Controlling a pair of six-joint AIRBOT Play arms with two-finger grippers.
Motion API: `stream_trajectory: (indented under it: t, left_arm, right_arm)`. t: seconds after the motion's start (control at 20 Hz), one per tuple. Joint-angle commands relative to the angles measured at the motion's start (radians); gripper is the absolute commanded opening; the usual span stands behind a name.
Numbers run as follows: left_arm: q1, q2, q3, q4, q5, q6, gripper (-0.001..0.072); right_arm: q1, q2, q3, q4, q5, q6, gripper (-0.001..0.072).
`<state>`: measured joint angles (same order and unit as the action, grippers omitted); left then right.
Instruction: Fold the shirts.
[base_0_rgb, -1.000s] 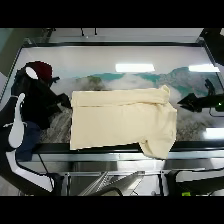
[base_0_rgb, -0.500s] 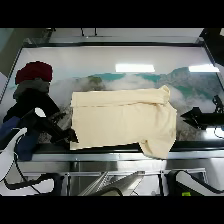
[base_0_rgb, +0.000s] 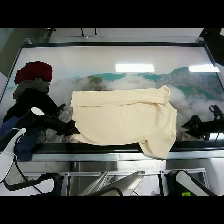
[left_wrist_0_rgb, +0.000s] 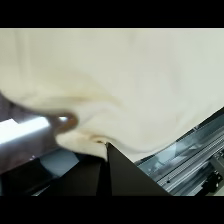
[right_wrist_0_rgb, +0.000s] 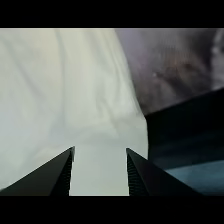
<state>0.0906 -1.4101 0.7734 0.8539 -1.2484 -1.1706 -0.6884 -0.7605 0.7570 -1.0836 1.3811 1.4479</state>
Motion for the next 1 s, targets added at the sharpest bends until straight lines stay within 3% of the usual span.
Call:
stream_trajectory:
  t: [0.0,0.3,0.6,0.95]
  left_arm:
    - [0.012,0.001,0.024,-0.034,-0.007,0.023,0.0017]
    - [0.013,0.001,0.014,-0.034,-0.009,0.030,0.0017]
    - [0.013,0.001,0.014,-0.035,-0.008,0.032,0.0017]
    - [0.014,0.001,0.014,-0.035,-0.025,0.039,0.0017]
  right_arm:
    - [0.000,0.025,-0.085,-0.133,0.060,0.094,0.0385]
    - [0.002,0.024,-0.301,-0.116,-0.070,0.040,0.0385]
    - [0.002,0.018,-0.344,-0.005,-0.127,-0.050,0.0384]
    - [0.004,-0.082,-0.343,0.251,-0.132,-0.261,0.0359]
